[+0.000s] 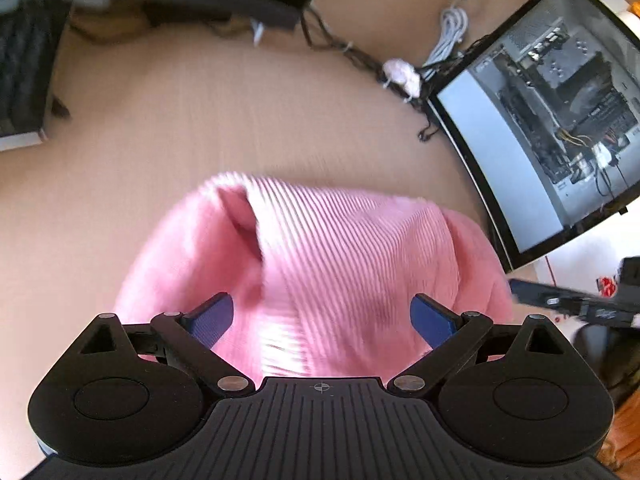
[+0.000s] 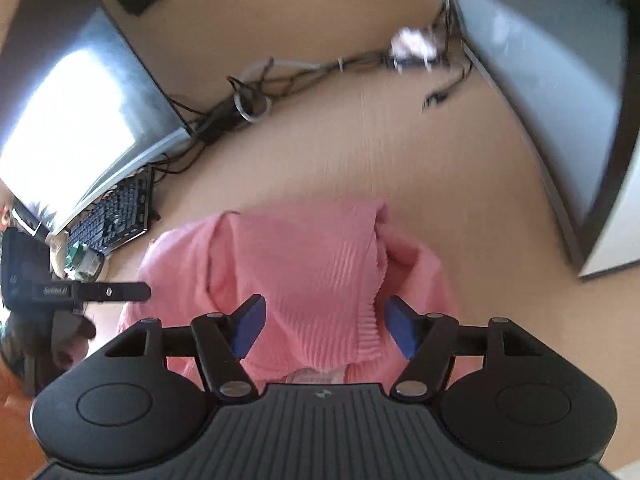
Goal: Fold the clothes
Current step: 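Grasp the dress edge with the right gripper while the left gripper pinches the body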
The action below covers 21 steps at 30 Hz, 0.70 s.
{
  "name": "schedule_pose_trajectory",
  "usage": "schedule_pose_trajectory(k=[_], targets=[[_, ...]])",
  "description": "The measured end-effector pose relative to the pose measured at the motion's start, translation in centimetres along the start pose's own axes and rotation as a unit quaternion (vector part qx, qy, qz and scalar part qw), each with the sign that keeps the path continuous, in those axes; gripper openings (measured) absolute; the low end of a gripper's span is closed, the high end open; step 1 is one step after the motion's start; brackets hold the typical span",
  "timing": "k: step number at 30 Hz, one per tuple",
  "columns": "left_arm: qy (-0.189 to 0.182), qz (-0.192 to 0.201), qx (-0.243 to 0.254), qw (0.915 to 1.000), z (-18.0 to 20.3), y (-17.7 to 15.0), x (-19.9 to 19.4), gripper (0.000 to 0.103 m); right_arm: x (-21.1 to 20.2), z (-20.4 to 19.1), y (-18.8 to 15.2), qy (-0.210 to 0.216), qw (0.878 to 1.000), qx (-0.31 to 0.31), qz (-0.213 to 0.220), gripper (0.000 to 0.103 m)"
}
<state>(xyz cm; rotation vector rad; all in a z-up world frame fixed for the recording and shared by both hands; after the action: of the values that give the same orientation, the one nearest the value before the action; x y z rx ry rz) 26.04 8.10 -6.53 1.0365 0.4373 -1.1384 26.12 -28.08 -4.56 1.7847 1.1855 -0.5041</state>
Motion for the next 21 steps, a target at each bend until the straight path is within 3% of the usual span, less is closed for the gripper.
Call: schedule_pose_trajectory(k=[1,2,3,5,7,10,14,18,21], targets=[[0.001,-0.002,-0.010,1.0000,0.0,-0.1,0.6,0.090,0.9,-0.2,0.2,0.003,1.000,-0.002,-0.003,0.056],[0.002,-0.004,-0.016,0.9999,0.0,0.0,1.1,0.071,1.8,-0.4,0.4,0.005,1.000,-0.004,-0.006,0.031],[0.005,-0.003,-0.019,0.9998,0.0,0.2,1.5,0.063,2.5,-0.7,0.7,-0.002,1.000,-0.012,-0.009,0.021],[0.011,0.006,-0.009,0.9999,0.1,1.1,2.0,0.037,2.7,-1.8,1.8,-0.006,1.000,-0.027,0.003,0.014],[0.023,0.026,0.013,0.9993,0.7,2.7,1.2,0.028,1.6,-3.1,2.9,0.003,0.999,-0.046,0.020,0.013],[0.025,0.074,0.057,0.9953,2.2,4.2,-2.2,0.026,-1.3,-5.6,3.4,0.019,0.996,-0.073,0.045,0.012],[0.002,0.094,0.093,0.9912,3.2,2.0,-6.1,0.026,-4.1,-8.3,0.4,0.017,0.996,-0.072,0.056,0.012],[-0.012,0.051,0.097,0.9938,1.8,-1.8,-5.3,0.028,-2.9,-8.6,-3.6,-0.035,0.996,-0.069,0.040,0.013],[0.008,0.001,0.086,0.9962,0.2,-3.8,-2.3,0.032,0.1,-8.2,-6.5,-0.090,0.993,-0.076,0.006,0.017]])
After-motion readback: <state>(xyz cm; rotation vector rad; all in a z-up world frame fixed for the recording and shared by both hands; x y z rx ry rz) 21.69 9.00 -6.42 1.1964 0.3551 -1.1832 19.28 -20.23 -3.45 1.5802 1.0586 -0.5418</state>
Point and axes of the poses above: each gripper's, at about its wrist camera, not at the fingertips, and x roughly the way its jaws point, z to its right, y to its top, the point moved 4 cm from there along x, roughly the way its jaws point, and after that the axes turned 5 degrees about x, right-handed, at the moved point
